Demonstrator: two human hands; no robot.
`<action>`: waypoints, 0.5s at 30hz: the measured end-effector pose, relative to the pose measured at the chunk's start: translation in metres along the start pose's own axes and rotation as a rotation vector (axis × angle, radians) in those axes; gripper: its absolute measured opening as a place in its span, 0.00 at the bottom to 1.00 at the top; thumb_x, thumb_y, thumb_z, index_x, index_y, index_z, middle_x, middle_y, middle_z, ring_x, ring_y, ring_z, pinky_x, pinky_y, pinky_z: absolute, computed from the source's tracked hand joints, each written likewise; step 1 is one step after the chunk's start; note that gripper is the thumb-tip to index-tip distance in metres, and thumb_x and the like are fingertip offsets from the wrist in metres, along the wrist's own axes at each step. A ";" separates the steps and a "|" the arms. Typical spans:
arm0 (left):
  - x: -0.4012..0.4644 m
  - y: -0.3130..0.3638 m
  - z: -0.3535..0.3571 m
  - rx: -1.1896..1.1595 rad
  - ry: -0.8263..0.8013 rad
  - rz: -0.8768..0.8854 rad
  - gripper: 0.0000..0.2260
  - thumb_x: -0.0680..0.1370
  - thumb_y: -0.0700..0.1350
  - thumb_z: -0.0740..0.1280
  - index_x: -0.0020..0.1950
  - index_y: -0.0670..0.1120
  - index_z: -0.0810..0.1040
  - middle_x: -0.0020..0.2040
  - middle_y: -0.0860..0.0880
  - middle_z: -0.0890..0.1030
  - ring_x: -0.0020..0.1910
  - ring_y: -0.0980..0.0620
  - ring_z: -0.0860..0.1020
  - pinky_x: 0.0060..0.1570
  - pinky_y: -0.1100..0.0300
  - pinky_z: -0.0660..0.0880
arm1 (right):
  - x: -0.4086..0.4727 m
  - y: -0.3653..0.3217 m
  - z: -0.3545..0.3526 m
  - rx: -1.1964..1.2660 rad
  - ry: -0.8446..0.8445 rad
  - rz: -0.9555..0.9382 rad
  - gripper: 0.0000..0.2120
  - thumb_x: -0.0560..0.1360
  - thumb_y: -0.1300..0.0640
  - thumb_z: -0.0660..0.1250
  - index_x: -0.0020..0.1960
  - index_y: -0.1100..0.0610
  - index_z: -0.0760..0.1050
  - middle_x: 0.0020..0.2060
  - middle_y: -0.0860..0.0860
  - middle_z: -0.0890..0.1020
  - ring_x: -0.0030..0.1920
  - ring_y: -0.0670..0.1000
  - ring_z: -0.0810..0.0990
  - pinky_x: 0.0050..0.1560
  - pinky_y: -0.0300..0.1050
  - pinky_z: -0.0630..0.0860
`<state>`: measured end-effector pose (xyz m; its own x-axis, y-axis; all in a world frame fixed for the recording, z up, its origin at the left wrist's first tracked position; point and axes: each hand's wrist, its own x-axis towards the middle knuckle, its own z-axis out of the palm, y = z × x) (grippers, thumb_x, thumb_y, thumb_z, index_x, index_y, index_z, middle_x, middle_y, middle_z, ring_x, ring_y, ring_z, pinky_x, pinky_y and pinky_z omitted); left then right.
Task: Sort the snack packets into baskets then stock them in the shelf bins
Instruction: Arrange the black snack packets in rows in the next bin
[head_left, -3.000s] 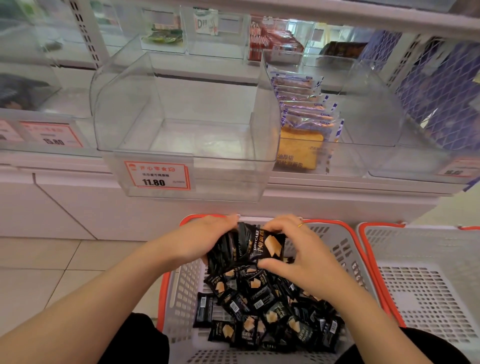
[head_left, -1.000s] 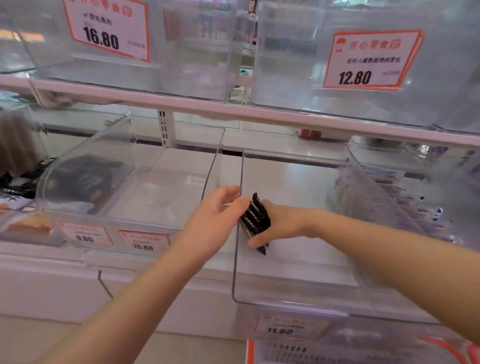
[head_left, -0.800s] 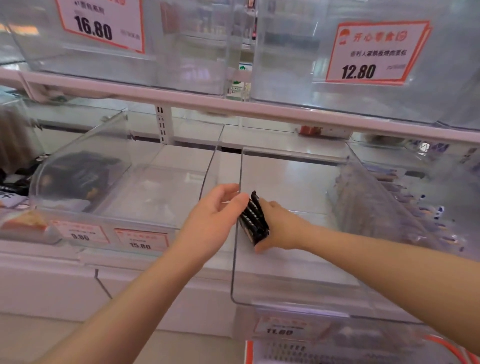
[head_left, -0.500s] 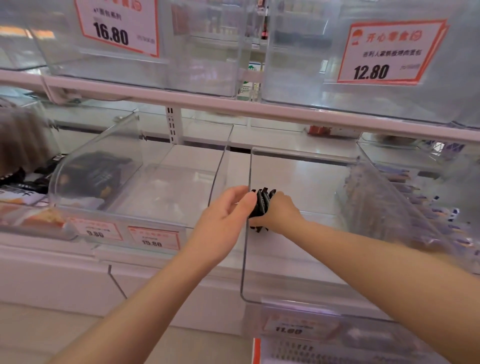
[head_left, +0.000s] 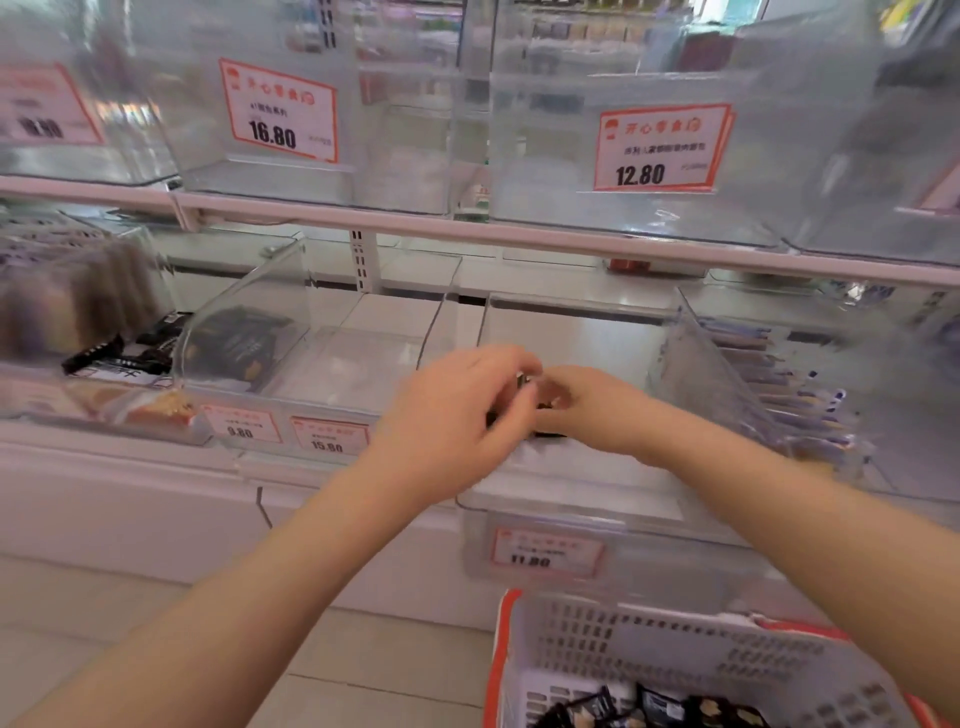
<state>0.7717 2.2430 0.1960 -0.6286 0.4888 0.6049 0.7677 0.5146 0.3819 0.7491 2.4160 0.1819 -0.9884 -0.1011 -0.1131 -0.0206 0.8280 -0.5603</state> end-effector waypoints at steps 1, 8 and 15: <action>-0.004 0.013 -0.001 0.011 -0.041 0.041 0.17 0.75 0.51 0.55 0.50 0.44 0.78 0.34 0.54 0.73 0.34 0.52 0.72 0.35 0.59 0.70 | -0.027 0.003 -0.007 0.096 0.007 -0.028 0.09 0.75 0.53 0.68 0.51 0.57 0.77 0.46 0.51 0.82 0.46 0.52 0.79 0.46 0.43 0.76; -0.037 0.089 0.057 0.137 -0.389 0.343 0.11 0.77 0.48 0.59 0.50 0.44 0.78 0.41 0.48 0.81 0.40 0.44 0.79 0.32 0.56 0.70 | -0.176 0.081 -0.008 0.506 0.009 -0.020 0.04 0.76 0.64 0.64 0.48 0.60 0.78 0.29 0.49 0.81 0.26 0.42 0.72 0.26 0.30 0.67; -0.089 0.114 0.177 0.225 -0.829 0.263 0.12 0.79 0.48 0.57 0.54 0.44 0.74 0.51 0.42 0.80 0.49 0.40 0.78 0.39 0.53 0.71 | -0.218 0.216 0.085 0.400 -0.125 0.422 0.05 0.78 0.61 0.62 0.43 0.57 0.74 0.34 0.50 0.79 0.30 0.43 0.75 0.31 0.36 0.70</action>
<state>0.8933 2.3833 0.0619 -0.3913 0.9169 -0.0784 0.9116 0.3978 0.1035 0.9726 2.5704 0.0155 -0.8732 0.1076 -0.4753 0.4525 0.5413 -0.7087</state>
